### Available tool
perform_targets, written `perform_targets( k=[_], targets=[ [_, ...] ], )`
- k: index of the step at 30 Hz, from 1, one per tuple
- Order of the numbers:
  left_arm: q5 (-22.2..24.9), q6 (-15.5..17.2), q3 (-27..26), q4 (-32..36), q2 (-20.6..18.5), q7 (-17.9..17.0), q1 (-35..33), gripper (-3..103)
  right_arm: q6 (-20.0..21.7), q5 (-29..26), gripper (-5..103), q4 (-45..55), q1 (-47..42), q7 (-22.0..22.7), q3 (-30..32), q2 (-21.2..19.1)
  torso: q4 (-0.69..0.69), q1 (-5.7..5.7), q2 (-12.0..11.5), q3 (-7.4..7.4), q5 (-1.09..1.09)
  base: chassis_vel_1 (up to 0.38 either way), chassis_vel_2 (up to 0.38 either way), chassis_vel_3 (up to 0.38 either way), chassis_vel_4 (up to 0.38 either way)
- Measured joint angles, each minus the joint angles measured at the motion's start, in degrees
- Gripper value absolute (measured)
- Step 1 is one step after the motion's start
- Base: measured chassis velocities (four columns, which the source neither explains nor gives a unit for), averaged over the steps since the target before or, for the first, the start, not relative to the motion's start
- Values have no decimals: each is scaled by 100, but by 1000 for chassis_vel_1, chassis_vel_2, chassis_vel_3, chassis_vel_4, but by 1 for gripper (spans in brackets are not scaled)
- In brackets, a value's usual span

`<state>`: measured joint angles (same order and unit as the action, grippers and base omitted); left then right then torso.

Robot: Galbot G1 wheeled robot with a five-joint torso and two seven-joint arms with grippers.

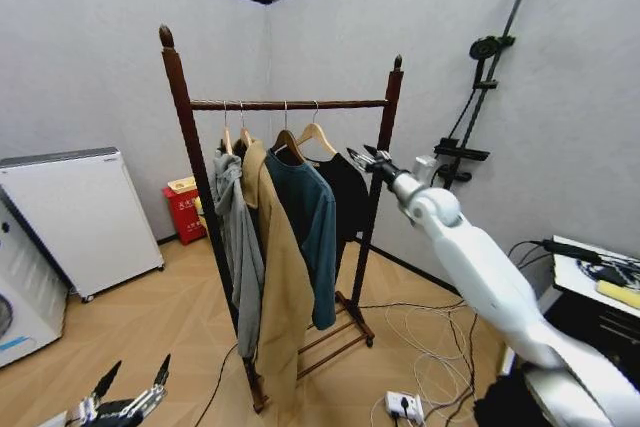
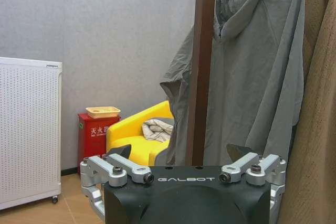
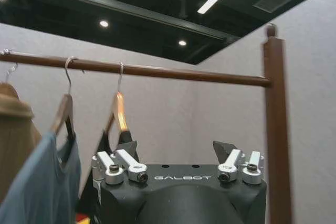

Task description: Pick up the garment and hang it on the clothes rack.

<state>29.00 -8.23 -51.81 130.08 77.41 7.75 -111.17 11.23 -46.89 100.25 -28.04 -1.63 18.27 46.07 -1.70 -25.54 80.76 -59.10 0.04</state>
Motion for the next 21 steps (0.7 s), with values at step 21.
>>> perform_targets(
  k=[21],
  targets=[
    [0,0,-1,0,-1,-2,1,100,-1953,2236,100,2957,-7458,337,3200,3017,3,1,-2,1,-6,0,0,0,0]
  ],
)
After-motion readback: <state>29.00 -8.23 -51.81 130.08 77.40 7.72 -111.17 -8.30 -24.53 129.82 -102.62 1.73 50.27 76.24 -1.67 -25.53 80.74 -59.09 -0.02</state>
